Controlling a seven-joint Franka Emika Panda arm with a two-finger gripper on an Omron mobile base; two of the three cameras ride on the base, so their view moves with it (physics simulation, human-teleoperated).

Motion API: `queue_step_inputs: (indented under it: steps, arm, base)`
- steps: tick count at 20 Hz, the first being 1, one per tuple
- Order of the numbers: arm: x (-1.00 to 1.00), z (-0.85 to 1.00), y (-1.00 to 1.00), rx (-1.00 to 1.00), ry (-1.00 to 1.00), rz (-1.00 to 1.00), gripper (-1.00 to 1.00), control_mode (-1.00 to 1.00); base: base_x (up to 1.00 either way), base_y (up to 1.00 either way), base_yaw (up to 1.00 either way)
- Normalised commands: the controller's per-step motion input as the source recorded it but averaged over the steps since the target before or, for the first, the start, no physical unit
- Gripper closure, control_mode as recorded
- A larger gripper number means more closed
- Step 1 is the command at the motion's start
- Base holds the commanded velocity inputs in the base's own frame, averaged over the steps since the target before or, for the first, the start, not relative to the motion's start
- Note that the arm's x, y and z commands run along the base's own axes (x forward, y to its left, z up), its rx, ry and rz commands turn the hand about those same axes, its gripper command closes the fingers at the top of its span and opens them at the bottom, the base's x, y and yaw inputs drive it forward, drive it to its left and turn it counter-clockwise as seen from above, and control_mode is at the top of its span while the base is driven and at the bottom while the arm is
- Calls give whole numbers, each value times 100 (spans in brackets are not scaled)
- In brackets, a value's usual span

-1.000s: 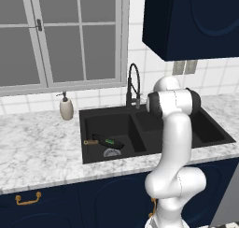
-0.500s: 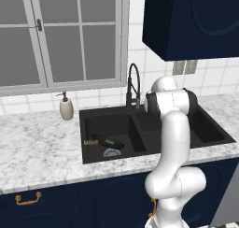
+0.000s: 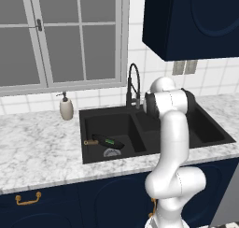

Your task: Pick the pan and sponge and place them into the sink. Then turn on the water.

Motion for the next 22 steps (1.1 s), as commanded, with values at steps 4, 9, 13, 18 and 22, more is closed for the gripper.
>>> queue_step_inputs:
  steps: [4,9,13,18,22]
  arm:
    - [11,0,0,0,0,0,-100,-100]
    - [8,0,0,0,0,0,-100,-100]
    - [10,0,0,0,0,0,-100,-100]
    - [6,0,0,0,0,0,-100,-100]
    - [0,0,-10,0,0,0,-100,-100]
  base:
    - [0,0,0]
    - [0,0,0]
    - [0,0,0]
    - [0,0,0]
    - [0,0,0]
